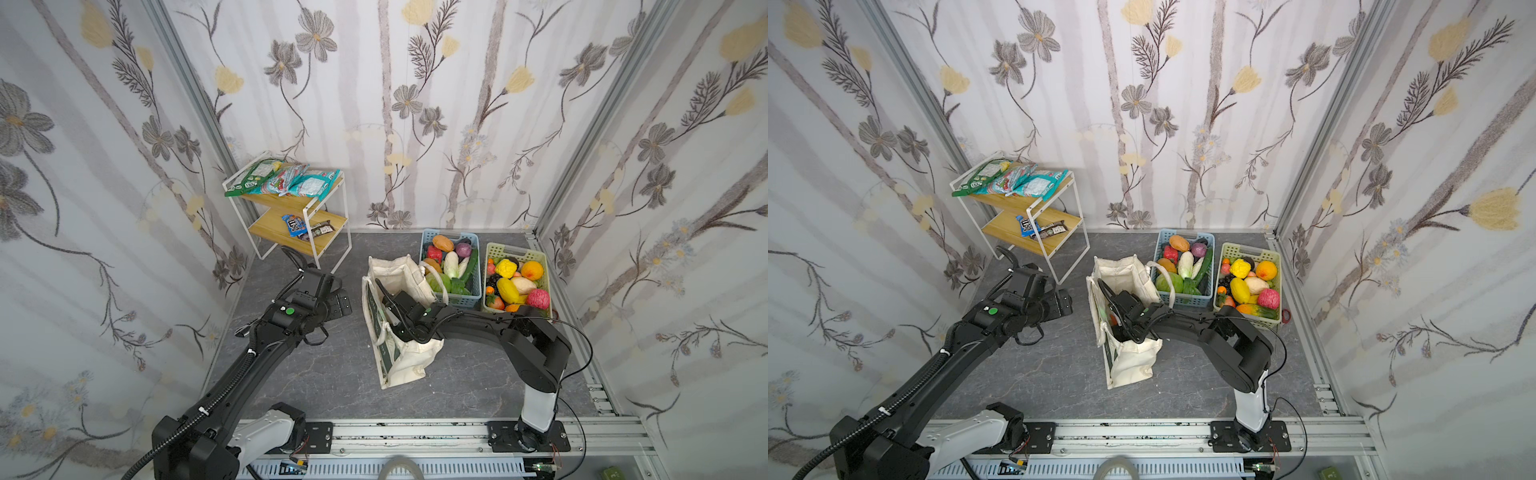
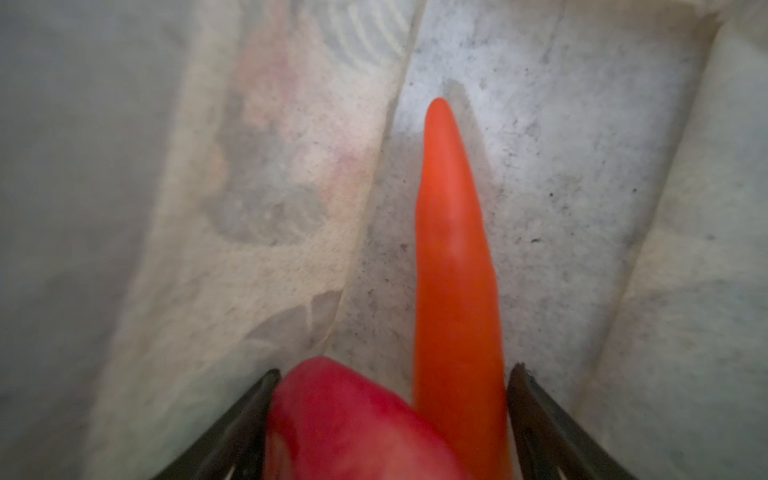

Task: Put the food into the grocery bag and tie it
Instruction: 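Lower the red mango into the bag beside the red pepper, then open the right gripper and withdraw it toward the fruit basket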

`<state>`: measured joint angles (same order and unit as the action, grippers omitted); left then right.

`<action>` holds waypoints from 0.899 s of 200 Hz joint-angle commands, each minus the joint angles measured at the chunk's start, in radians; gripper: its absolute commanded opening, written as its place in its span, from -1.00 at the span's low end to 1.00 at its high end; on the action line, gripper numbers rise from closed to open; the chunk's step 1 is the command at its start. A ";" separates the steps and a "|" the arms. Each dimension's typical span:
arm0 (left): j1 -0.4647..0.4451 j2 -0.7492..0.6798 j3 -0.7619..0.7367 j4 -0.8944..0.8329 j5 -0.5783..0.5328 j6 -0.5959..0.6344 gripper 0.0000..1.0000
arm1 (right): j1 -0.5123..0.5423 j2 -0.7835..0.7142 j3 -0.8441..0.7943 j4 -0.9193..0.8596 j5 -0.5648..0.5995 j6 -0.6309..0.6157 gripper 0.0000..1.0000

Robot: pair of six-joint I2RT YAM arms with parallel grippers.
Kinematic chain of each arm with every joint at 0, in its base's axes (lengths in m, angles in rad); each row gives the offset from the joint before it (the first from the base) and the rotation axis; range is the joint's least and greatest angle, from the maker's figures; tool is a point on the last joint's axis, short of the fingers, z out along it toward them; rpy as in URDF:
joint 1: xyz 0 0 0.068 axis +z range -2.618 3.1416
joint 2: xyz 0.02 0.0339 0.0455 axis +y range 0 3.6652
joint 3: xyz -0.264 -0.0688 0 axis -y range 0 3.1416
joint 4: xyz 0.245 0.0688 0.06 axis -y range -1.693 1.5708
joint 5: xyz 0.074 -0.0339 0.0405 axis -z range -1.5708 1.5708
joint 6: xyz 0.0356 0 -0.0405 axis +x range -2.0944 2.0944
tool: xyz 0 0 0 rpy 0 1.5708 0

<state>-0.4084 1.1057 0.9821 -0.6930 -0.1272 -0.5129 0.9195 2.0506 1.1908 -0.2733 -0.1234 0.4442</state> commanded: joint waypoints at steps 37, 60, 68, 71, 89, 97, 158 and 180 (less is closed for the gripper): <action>0.000 -0.007 -0.002 -0.017 -0.015 -0.013 1.00 | 0.000 0.027 -0.010 0.044 -0.016 -0.004 0.99; 0.001 -0.010 -0.004 -0.020 -0.019 -0.012 1.00 | -0.001 0.013 -0.011 0.050 -0.020 -0.003 0.99; 0.000 -0.012 -0.005 -0.022 -0.021 -0.014 1.00 | -0.002 0.005 -0.011 0.051 -0.019 -0.002 0.99; 0.000 -0.013 -0.005 -0.022 -0.023 -0.014 1.00 | -0.001 -0.001 -0.011 0.050 -0.018 -0.002 0.99; 0.000 -0.015 -0.008 -0.020 -0.025 -0.015 1.00 | -0.004 -0.034 -0.008 0.044 -0.016 -0.003 0.99; 0.000 -0.014 -0.008 -0.021 -0.025 -0.015 1.00 | -0.005 -0.051 -0.004 0.039 -0.013 -0.003 0.99; 0.000 -0.007 -0.008 -0.019 -0.021 -0.020 1.00 | -0.019 -0.197 0.016 0.002 0.009 -0.010 0.99; 0.000 -0.006 -0.013 -0.018 -0.013 -0.022 1.00 | -0.025 -0.249 0.027 -0.024 0.020 -0.016 0.99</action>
<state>-0.4084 1.0988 0.9749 -0.7101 -0.1307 -0.5228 0.8986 1.8500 1.1999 -0.2832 -0.1238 0.4362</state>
